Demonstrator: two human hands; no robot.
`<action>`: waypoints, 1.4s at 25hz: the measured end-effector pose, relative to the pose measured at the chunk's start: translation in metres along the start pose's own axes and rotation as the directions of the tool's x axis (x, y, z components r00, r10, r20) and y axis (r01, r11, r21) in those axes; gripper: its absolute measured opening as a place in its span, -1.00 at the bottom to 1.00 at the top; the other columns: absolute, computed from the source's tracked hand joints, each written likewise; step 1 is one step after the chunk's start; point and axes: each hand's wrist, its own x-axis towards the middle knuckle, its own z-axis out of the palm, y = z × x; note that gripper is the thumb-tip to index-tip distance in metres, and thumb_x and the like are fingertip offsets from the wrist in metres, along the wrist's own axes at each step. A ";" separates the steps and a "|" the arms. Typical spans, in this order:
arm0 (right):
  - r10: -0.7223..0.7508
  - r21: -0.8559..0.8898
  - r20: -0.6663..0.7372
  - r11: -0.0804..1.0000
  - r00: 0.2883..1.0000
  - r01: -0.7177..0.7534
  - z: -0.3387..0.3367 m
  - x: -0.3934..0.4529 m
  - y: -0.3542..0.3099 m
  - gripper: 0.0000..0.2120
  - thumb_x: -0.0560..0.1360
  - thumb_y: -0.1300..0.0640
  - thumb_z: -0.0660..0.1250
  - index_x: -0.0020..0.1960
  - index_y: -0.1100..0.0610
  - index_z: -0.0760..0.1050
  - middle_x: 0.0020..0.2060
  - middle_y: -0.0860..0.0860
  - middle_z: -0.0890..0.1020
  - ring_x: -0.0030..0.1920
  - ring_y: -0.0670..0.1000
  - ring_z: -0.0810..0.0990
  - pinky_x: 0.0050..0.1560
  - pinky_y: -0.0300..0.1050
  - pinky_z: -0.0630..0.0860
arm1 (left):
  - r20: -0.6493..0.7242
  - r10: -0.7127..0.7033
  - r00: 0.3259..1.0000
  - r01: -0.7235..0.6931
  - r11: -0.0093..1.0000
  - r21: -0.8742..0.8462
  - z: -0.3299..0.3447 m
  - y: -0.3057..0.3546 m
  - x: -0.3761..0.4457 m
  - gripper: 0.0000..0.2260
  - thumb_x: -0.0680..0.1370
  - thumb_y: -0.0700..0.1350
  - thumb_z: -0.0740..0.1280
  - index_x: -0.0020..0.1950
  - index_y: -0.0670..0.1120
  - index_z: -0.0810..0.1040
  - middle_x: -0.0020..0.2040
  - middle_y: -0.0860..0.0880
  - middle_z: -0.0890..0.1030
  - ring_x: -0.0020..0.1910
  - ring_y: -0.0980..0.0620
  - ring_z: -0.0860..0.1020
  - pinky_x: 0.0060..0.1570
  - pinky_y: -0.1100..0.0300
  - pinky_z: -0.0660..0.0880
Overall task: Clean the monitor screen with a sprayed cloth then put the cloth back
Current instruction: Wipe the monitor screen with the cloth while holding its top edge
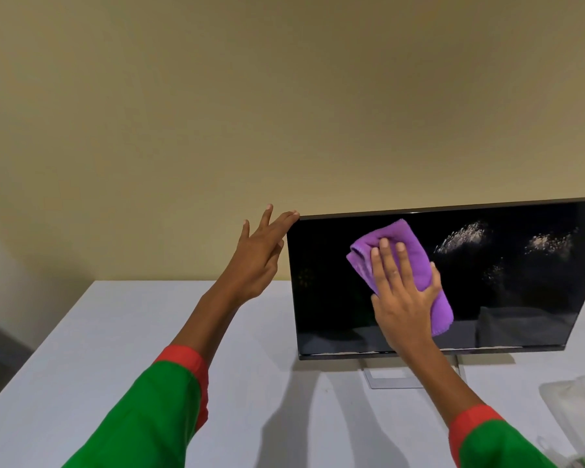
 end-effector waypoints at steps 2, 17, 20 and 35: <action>-0.021 0.011 0.011 1.000 1.000 0.021 0.006 -0.019 -0.008 -0.41 0.53 0.23 0.07 0.54 0.15 0.03 0.54 0.05 0.10 0.54 0.05 0.06 0.26 0.39 0.18 | 0.013 0.002 1.000 -0.002 1.000 0.004 -0.001 -0.002 0.001 -0.53 0.61 -0.31 -0.03 0.48 0.03 0.11 0.52 0.02 0.17 0.52 0.04 -0.16 0.47 -0.13 -0.24; 0.119 0.078 -0.017 0.990 0.993 -0.118 -0.007 0.030 -0.018 -0.33 0.47 0.21 0.11 0.55 0.11 -0.01 0.54 -0.01 0.05 0.54 0.00 0.02 0.24 0.25 0.18 | -0.013 -0.054 0.998 0.055 0.988 0.146 0.006 0.001 -0.002 -0.59 0.63 0.05 -0.09 0.49 0.14 0.02 0.52 0.14 0.12 0.50 0.12 -0.23 0.39 -0.27 -0.33; 0.042 0.028 0.047 0.999 0.998 -0.044 0.002 -0.021 -0.026 -0.33 0.47 0.23 0.12 0.54 0.12 0.01 0.52 0.02 0.13 0.53 0.04 0.09 0.23 0.29 0.26 | -0.027 -0.058 0.998 0.062 0.985 0.163 0.010 0.001 -0.004 -0.58 0.62 0.07 -0.10 0.49 0.14 0.00 0.52 0.16 0.10 0.50 0.13 -0.24 0.39 -0.27 -0.34; 0.142 0.096 0.051 0.985 0.989 -0.146 -0.013 0.027 -0.031 -0.33 0.46 0.19 0.09 0.55 0.07 0.02 0.54 -0.03 0.06 0.54 -0.03 0.02 0.27 0.22 0.17 | -0.063 -0.065 0.996 0.073 0.987 0.144 0.013 0.007 0.000 -0.41 0.50 0.29 -0.12 0.48 0.11 0.06 0.50 0.12 0.15 0.50 0.13 -0.22 0.40 -0.27 -0.27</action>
